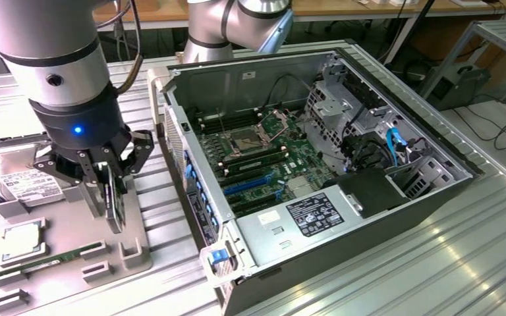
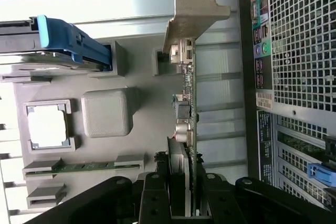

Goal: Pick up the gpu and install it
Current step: 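Pick up the gpu and move the gpu toward the slot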

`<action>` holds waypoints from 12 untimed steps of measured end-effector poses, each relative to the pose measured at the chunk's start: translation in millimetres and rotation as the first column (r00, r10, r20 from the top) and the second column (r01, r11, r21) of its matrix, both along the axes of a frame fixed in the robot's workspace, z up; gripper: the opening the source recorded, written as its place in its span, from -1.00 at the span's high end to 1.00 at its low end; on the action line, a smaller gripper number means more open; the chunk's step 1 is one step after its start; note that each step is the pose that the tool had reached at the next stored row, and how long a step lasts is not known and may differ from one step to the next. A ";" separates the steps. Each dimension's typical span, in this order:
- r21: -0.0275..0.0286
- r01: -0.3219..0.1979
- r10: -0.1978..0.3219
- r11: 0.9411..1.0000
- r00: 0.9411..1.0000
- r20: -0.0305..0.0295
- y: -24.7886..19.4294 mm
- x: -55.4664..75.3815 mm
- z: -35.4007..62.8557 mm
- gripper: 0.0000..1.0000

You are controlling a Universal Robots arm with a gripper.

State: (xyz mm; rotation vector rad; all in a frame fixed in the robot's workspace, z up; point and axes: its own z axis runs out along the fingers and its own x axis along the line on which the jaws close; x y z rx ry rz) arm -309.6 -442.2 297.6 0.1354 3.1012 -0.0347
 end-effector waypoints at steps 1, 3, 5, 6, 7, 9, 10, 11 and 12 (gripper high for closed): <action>0.000 0.000 0.000 1.000 1.000 0.000 0.0 0.0 2.2 0.43; -0.009 0.000 0.000 1.000 1.000 0.000 0.0 0.0 7.0 0.43; -0.012 0.000 0.000 1.000 1.000 0.000 0.0 0.0 16.8 0.43; -0.012 0.000 0.000 1.000 1.000 0.000 0.0 0.0 20.8 0.43; -0.012 0.000 0.000 1.000 1.000 0.000 0.0 0.0 24.0 0.43; -0.012 0.000 0.000 1.000 1.000 0.000 0.0 0.0 25.4 0.43; -0.012 0.000 0.000 1.000 1.000 0.000 0.0 0.0 26.8 0.43; -0.012 0.000 0.000 1.000 1.000 0.000 0.0 0.0 27.5 0.43; -0.012 0.000 0.000 1.000 1.000 0.000 0.0 0.0 28.3 0.43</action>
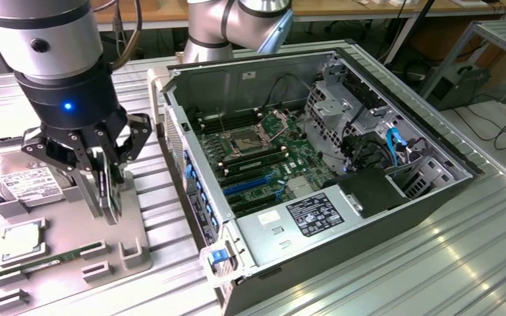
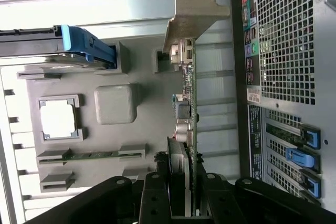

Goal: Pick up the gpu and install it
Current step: 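Pick up the gpu and move the gpu toward the slot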

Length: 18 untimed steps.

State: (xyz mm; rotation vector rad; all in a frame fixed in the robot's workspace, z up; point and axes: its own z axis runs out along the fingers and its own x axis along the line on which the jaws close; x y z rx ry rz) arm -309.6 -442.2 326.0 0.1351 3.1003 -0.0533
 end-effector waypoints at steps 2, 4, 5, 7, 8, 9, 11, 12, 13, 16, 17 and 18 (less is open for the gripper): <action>0.000 0.000 0.000 1.000 1.000 0.000 0.0 0.0 2.3 0.43; 0.000 0.000 0.000 1.000 1.000 0.000 -0.1 0.0 5.6 0.43; 0.000 0.000 0.000 1.000 1.000 0.000 -0.1 0.0 7.2 0.43; 0.000 0.000 0.000 1.000 1.000 0.000 -0.1 0.0 10.1 0.43; 0.000 0.000 0.000 1.000 1.000 0.000 -0.2 0.0 12.7 0.43; 0.000 0.000 0.000 1.000 1.000 0.000 -0.2 0.0 13.9 0.43; 0.000 0.000 0.000 1.000 1.000 0.000 -0.1 0.0 16.3 0.43; 0.000 0.000 0.000 1.000 1.000 0.000 -0.2 0.0 17.3 0.43; 0.000 0.000 0.000 1.000 1.000 0.000 -0.2 0.0 18.4 0.43; 0.000 0.000 0.000 1.000 1.000 0.000 -0.2 0.0 22.1 0.43; 0.000 0.000 0.000 1.000 1.000 0.000 -0.2 0.0 22.8 0.43; 0.000 0.000 0.000 1.000 1.000 0.000 -0.2 0.0 23.5 0.43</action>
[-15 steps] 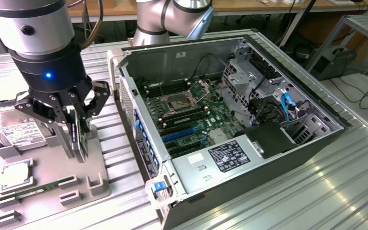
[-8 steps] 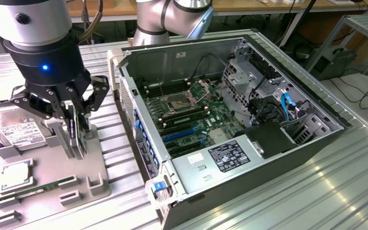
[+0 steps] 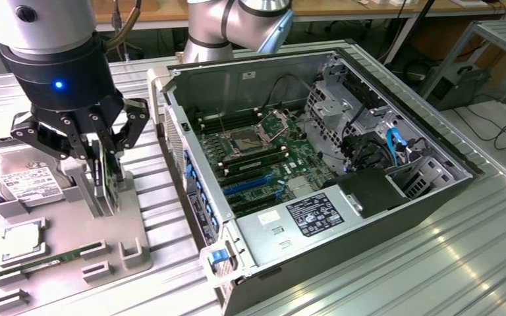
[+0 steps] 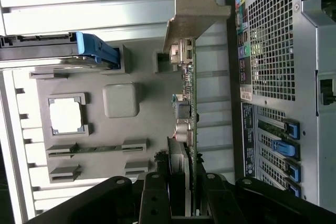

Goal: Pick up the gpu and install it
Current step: 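Pick up the gpu and move the gpu toward the slot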

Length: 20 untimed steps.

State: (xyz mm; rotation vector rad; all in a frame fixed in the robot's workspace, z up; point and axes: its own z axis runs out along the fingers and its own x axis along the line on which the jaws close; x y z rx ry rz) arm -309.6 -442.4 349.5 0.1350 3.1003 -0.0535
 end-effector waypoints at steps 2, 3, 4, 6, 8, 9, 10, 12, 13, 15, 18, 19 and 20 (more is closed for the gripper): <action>0.000 0.000 0.000 1.000 1.000 0.000 0.0 0.0 2.0 0.43; 0.000 0.000 0.000 1.000 1.000 0.000 0.0 0.0 3.0 0.43; 0.000 0.000 0.000 1.000 1.000 0.000 0.0 0.0 4.1 0.43; 0.000 0.000 0.000 1.000 1.000 0.000 0.0 0.0 5.9 0.43; 0.000 0.000 0.000 1.000 1.000 0.000 0.0 0.0 7.9 0.43; 0.000 0.000 0.000 1.000 1.000 0.000 0.0 0.0 8.9 0.43; 0.000 0.000 0.000 1.000 1.000 0.000 0.0 0.0 9.8 0.43; 0.000 0.000 0.000 1.000 1.000 0.000 0.0 0.0 11.9 0.43; 0.000 0.000 0.000 1.000 1.000 0.000 0.0 0.0 12.9 0.43; 0.000 0.000 0.000 1.000 1.000 0.000 0.0 0.0 15.6 0.43; 0.000 0.000 0.000 1.000 1.000 0.000 0.0 0.0 21.1 0.43; 0.000 0.000 0.000 1.000 1.000 0.000 0.0 0.0 22.1 0.43; 0.000 0.000 0.000 1.000 1.000 0.000 0.0 0.0 23.3 0.43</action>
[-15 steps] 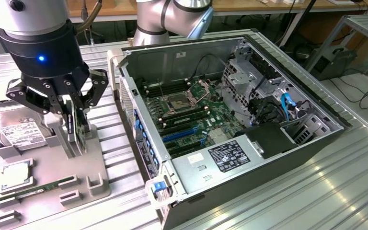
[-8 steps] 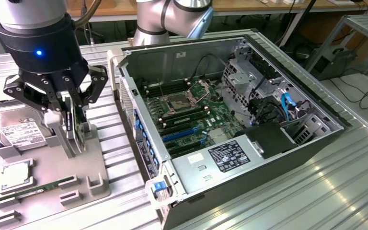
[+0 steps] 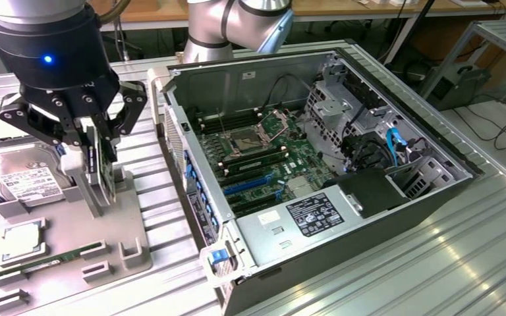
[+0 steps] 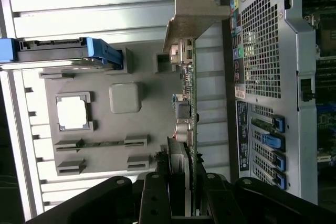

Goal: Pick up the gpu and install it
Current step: 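Pick up the gpu and move the gpu toward the slot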

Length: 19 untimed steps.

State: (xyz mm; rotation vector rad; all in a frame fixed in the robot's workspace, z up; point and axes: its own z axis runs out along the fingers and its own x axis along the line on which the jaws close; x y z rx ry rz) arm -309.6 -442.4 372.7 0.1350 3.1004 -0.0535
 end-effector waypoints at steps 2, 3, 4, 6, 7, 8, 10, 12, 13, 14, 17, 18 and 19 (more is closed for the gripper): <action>0.000 0.000 0.000 1.000 1.000 0.000 0.0 0.0 2.1 0.43; 0.000 0.000 0.000 1.000 1.000 0.000 0.0 0.0 3.6 0.43; 0.000 0.000 0.000 1.000 1.000 0.000 0.0 0.0 5.2 0.43; 0.000 0.000 0.000 1.000 1.000 0.000 0.0 0.0 7.1 0.43; 0.000 0.000 0.000 1.000 1.000 0.000 0.0 0.0 8.0 0.43; 0.000 0.000 0.000 1.000 1.000 0.000 0.0 0.0 8.9 0.43; 0.000 0.000 0.000 1.000 1.000 0.000 0.0 0.0 10.5 0.43; 0.000 0.000 0.000 1.000 1.000 0.000 0.0 0.0 12.4 0.43; 0.000 0.000 0.000 1.000 1.000 0.000 0.0 0.0 13.5 0.43; 0.000 0.000 0.000 1.000 1.000 0.000 0.0 0.0 14.4 0.43; 0.000 0.000 0.000 1.000 1.000 0.000 0.0 0.0 18.2 0.43; 0.000 0.000 0.000 1.000 1.000 0.000 0.0 0.0 20.8 0.43; 0.000 0.000 0.000 1.000 1.000 0.000 0.0 0.1 23.1 0.43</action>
